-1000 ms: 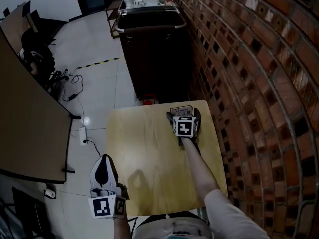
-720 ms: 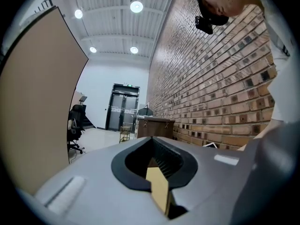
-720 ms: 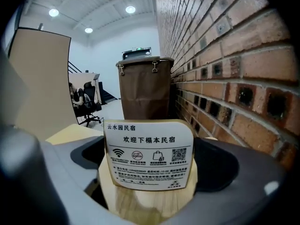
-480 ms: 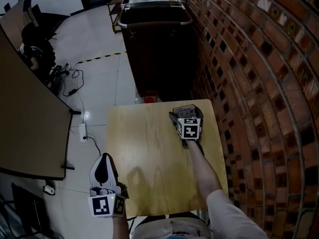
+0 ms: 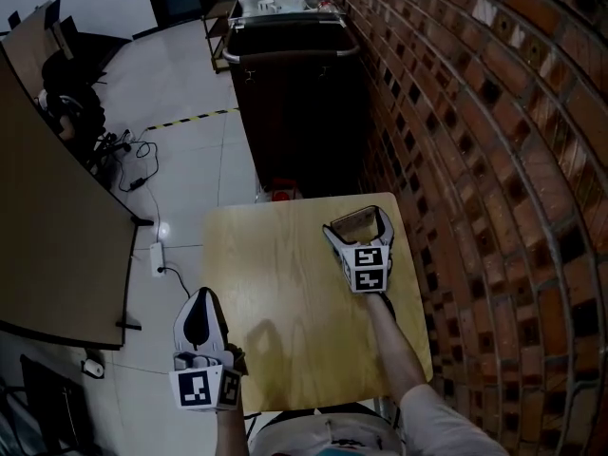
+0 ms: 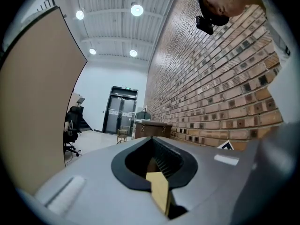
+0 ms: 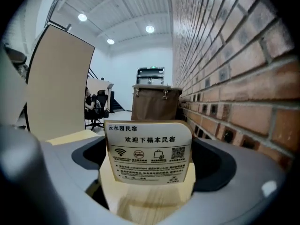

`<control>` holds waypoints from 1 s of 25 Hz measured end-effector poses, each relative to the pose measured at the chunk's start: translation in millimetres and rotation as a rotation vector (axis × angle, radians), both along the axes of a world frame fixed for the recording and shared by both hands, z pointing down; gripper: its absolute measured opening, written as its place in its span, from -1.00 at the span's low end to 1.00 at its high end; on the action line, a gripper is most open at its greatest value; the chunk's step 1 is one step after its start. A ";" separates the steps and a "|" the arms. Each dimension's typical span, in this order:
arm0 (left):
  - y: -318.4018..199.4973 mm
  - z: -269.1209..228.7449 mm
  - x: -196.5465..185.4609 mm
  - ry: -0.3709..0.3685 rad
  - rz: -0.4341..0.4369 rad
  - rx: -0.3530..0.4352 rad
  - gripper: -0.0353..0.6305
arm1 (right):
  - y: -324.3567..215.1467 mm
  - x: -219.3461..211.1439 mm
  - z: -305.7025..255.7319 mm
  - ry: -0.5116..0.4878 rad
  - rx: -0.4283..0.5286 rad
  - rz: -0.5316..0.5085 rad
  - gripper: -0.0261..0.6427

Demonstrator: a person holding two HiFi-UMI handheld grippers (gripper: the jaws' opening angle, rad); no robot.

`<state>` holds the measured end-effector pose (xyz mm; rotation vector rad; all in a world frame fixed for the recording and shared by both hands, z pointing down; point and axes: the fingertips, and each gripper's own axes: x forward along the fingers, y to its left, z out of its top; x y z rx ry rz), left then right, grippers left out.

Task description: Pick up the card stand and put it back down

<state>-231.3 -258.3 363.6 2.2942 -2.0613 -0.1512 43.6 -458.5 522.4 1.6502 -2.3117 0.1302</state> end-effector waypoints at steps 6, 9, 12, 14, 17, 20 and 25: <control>12.1 -8.7 25.7 0.022 0.056 0.036 -0.88 | 86.0 1.8 -87.1 -0.096 0.144 -0.017 0.73; 22.6 -12.5 35.2 0.012 0.084 0.053 -0.88 | 138.4 -8.3 -120.6 -0.109 0.178 -0.022 0.73; 30.6 -19.2 42.7 -0.013 0.094 0.073 -0.88 | 185.2 -16.9 -138.0 -0.120 0.198 -0.029 0.73; 35.1 -23.3 50.9 -0.030 0.110 0.089 -0.88 | 207.0 -17.0 -145.5 -0.141 0.202 -0.043 0.74; 42.7 -29.8 58.1 -0.055 0.103 0.122 -0.88 | 227.9 -11.9 -153.1 -0.168 0.214 -0.055 0.74; 46.7 -32.4 61.3 -0.059 0.099 0.132 -0.88 | 238.1 -7.8 -158.5 -0.175 0.224 -0.059 0.74; 51.9 -36.2 64.6 -0.063 0.103 0.141 -0.88 | 244.1 -5.6 -165.0 -0.177 0.238 -0.063 0.74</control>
